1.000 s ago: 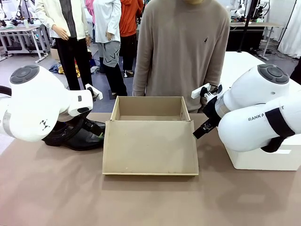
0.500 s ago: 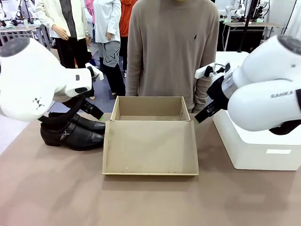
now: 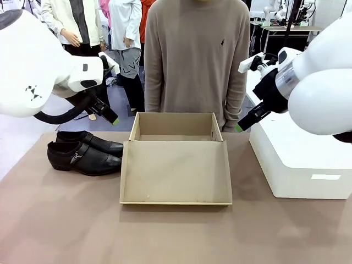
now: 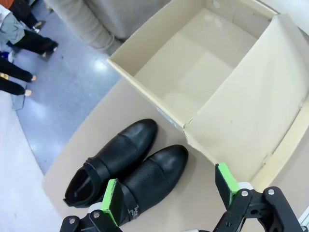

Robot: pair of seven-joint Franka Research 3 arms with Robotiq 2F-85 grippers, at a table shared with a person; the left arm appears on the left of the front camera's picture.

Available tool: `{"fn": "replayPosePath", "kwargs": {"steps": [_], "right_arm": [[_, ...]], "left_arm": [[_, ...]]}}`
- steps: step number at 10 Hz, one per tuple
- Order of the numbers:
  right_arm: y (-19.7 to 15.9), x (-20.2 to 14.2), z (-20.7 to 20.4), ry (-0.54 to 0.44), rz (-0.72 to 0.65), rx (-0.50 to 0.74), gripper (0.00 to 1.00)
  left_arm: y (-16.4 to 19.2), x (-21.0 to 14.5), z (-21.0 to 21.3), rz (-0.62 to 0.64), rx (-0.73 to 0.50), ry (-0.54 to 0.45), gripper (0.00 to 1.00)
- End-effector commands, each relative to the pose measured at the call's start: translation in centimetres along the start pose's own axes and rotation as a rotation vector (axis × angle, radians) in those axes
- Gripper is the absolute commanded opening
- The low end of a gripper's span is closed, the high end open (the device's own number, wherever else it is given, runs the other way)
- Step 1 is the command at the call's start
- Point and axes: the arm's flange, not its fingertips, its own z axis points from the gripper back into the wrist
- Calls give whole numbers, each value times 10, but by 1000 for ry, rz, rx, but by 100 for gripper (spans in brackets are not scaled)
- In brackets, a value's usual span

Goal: Pack the shoes into the box.
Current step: Place one shoe of the Shoes into the Shoes Box.

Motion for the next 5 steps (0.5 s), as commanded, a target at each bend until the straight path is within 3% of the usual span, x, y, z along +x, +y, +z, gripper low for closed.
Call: {"fn": "replayPosePath", "kwargs": {"steps": [1, 5], "right_arm": [[-9, -8, 15, -83, 74, 131, 100], [-21, -24, 59, -211, 190, 233, 100]], "left_arm": [[15, 3, 11, -46, -101, -55, 100], [42, 16, 45, -185, -290, -208, 100]]}}
